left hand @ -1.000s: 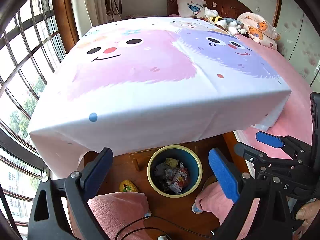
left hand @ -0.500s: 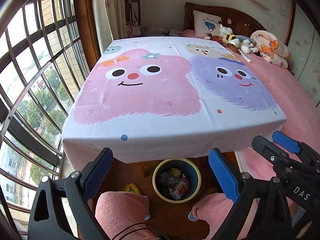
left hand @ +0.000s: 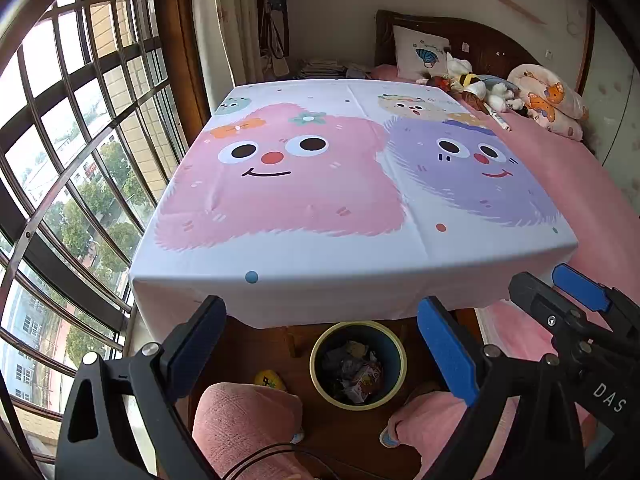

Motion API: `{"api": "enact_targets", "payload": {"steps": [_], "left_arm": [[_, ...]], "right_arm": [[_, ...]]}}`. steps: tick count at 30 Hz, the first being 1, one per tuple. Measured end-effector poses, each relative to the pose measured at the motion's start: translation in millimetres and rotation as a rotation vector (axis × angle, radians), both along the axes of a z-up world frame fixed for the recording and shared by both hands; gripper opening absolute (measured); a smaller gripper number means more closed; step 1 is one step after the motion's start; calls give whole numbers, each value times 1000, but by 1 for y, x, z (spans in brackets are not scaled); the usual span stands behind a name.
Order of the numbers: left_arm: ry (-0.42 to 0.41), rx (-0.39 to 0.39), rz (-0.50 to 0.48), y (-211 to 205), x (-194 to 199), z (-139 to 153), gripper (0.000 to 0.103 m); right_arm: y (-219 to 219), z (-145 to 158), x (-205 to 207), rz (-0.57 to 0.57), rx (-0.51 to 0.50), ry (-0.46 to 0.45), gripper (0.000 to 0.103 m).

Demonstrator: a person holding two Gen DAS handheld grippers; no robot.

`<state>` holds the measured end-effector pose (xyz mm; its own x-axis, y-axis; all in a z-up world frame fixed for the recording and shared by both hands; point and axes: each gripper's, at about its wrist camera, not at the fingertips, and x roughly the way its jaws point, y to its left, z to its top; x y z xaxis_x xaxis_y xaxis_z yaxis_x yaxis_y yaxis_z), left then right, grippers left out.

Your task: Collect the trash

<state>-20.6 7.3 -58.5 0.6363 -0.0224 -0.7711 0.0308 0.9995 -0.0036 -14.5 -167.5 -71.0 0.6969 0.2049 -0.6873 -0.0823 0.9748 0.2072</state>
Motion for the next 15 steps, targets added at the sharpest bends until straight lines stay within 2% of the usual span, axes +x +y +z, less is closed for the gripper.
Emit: {"api": "enact_targets", "payload": {"steps": [15], "left_arm": [[0, 5, 6, -2, 0, 0, 96]], "right_arm": [[-1, 1, -1, -3, -6, -16, 72]]}}
